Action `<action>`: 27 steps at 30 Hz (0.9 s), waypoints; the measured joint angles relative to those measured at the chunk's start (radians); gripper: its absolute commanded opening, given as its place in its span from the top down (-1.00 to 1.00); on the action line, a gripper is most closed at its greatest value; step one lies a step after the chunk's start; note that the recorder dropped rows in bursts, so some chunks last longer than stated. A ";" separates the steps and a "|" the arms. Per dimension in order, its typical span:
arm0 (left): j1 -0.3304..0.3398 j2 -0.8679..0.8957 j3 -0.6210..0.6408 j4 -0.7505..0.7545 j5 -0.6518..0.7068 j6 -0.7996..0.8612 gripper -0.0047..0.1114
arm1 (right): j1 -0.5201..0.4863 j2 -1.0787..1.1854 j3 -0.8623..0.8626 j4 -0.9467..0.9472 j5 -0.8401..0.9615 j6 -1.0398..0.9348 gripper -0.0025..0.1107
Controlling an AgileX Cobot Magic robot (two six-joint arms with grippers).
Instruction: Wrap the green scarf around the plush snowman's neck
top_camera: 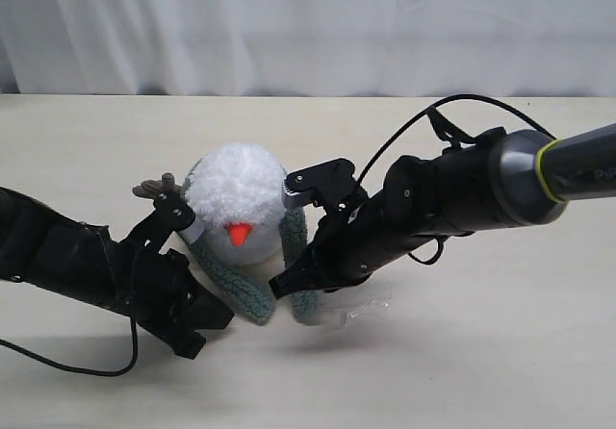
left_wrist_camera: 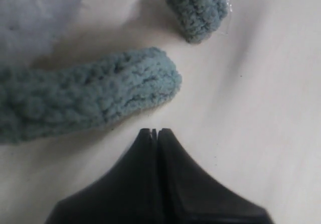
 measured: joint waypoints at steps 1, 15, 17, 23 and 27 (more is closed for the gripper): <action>0.000 0.000 0.000 0.000 0.000 0.000 0.92 | 0.000 0.000 0.000 0.043 0.000 -0.033 0.88; 0.000 0.000 0.000 0.000 -0.006 0.000 0.92 | 0.000 0.020 0.000 0.589 0.123 -0.482 0.88; 0.000 0.000 0.000 0.000 -0.006 0.000 0.92 | 0.000 0.025 0.000 0.600 0.140 -0.489 0.88; 0.000 0.000 0.000 -0.027 -0.008 0.022 0.92 | 0.000 0.019 0.000 0.606 0.159 -0.512 0.88; 0.000 0.000 0.000 -0.053 0.032 0.059 0.92 | 0.000 0.000 0.000 0.606 0.186 -0.519 0.88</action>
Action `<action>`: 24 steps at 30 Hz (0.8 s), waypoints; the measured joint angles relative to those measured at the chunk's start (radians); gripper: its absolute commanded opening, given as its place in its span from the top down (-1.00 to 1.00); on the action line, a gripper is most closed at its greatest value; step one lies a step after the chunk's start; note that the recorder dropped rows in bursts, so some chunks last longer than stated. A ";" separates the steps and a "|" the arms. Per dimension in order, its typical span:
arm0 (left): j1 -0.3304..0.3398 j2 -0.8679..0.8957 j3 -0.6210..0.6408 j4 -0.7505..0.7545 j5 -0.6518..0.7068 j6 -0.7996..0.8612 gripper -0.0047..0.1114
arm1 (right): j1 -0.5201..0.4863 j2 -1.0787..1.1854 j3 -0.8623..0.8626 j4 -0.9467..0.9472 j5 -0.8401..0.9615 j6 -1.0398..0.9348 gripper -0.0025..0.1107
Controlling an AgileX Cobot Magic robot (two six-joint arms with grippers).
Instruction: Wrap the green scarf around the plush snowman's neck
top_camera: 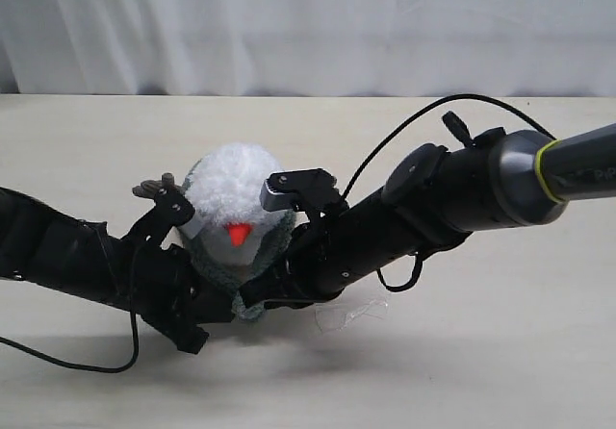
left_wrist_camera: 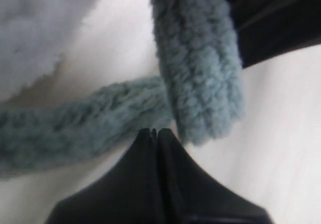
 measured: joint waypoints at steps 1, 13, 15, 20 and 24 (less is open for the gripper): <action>0.000 0.000 0.000 -0.014 0.020 0.019 0.92 | 0.000 -0.004 0.000 -0.003 0.008 0.000 0.88; 0.000 -0.033 0.000 0.017 -0.042 -0.044 0.92 | 0.000 -0.048 0.000 -0.191 0.065 0.121 0.88; 0.000 -0.059 0.000 0.043 -0.061 -0.081 0.92 | 0.000 -0.058 0.000 -0.275 0.065 0.200 0.88; 0.000 -0.160 0.054 0.056 -0.121 -0.105 0.92 | 0.000 -0.108 0.000 -0.402 0.085 0.316 0.88; 0.000 -0.310 0.131 -0.088 -0.243 -0.021 0.92 | 0.000 -0.213 0.034 -0.427 0.061 0.329 0.88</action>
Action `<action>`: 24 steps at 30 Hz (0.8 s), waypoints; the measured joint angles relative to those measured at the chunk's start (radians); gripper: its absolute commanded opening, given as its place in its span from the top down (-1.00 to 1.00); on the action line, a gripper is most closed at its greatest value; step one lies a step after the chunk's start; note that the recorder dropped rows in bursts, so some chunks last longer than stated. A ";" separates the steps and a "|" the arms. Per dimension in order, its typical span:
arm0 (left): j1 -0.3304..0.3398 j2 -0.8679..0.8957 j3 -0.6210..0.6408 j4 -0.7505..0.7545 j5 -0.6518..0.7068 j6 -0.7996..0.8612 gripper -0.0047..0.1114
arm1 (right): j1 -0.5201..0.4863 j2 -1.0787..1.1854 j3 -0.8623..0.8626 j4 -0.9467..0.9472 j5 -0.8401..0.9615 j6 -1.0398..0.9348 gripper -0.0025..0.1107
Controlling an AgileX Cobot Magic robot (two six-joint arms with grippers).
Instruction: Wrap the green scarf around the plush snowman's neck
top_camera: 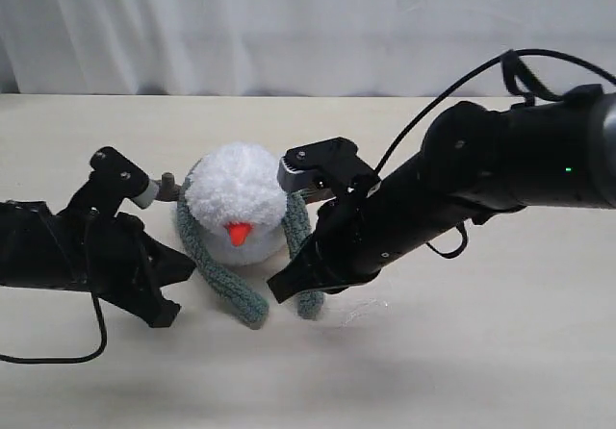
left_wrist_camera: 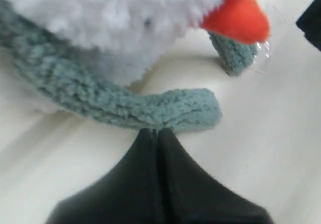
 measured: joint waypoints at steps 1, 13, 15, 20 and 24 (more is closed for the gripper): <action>0.000 -0.032 0.014 -0.025 -0.014 0.022 0.92 | 0.000 -0.020 0.017 -0.002 -0.022 0.000 0.88; 0.000 -0.614 0.120 -0.067 -0.059 -0.157 0.92 | 0.000 -0.472 0.214 -0.006 -0.317 0.001 0.88; 0.000 -0.681 0.122 -0.067 -0.061 -0.177 0.92 | 0.000 -0.535 0.219 -0.006 -0.319 0.001 0.88; 0.000 -0.902 0.138 -0.067 -0.092 -0.235 0.92 | 0.000 -0.729 0.220 -0.012 -0.317 0.001 0.88; 0.000 -0.993 0.152 -0.067 -0.095 -0.248 0.92 | 0.000 -0.828 0.222 -0.012 -0.314 0.001 0.88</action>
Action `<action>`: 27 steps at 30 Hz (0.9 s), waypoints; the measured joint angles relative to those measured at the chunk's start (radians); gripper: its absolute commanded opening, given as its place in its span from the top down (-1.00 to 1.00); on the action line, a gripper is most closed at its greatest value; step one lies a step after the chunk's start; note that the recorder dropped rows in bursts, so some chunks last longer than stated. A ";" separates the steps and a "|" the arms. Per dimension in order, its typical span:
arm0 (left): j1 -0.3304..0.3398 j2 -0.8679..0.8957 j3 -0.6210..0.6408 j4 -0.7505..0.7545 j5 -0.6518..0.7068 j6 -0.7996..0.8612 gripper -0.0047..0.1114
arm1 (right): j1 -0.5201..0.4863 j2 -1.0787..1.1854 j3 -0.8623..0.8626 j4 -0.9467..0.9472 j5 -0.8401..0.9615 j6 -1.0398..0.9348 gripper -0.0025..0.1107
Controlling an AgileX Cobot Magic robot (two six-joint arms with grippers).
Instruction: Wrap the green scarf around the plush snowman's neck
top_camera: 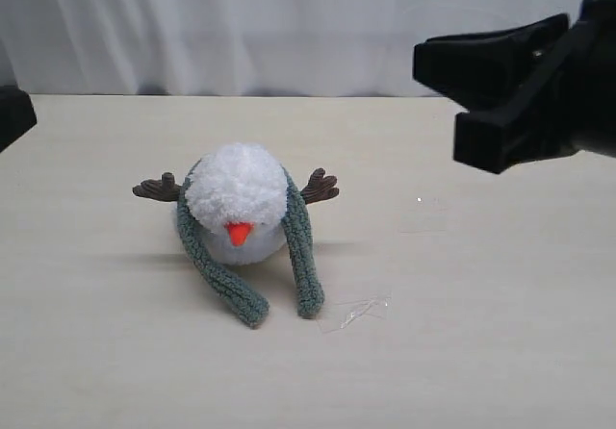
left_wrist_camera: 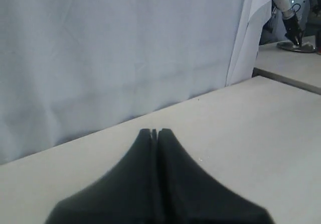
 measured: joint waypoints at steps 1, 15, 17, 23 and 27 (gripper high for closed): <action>0.000 -0.017 0.004 0.000 0.000 -0.004 0.92 | 0.000 -0.021 0.000 0.000 0.002 0.000 0.88; 0.000 -0.056 0.013 0.000 0.067 -0.054 0.92 | 0.000 -0.196 0.000 0.000 0.046 -0.002 0.88; 0.000 -0.056 0.013 0.000 0.067 -0.054 0.92 | 0.000 -0.207 0.000 0.000 0.046 -0.002 0.88; 0.000 -0.056 0.013 0.000 0.067 -0.054 0.92 | 0.000 -0.222 0.000 0.000 0.047 -0.002 0.88; 0.000 -0.056 0.013 0.000 0.067 -0.054 0.92 | 0.000 -0.223 0.000 0.000 0.047 -0.002 0.88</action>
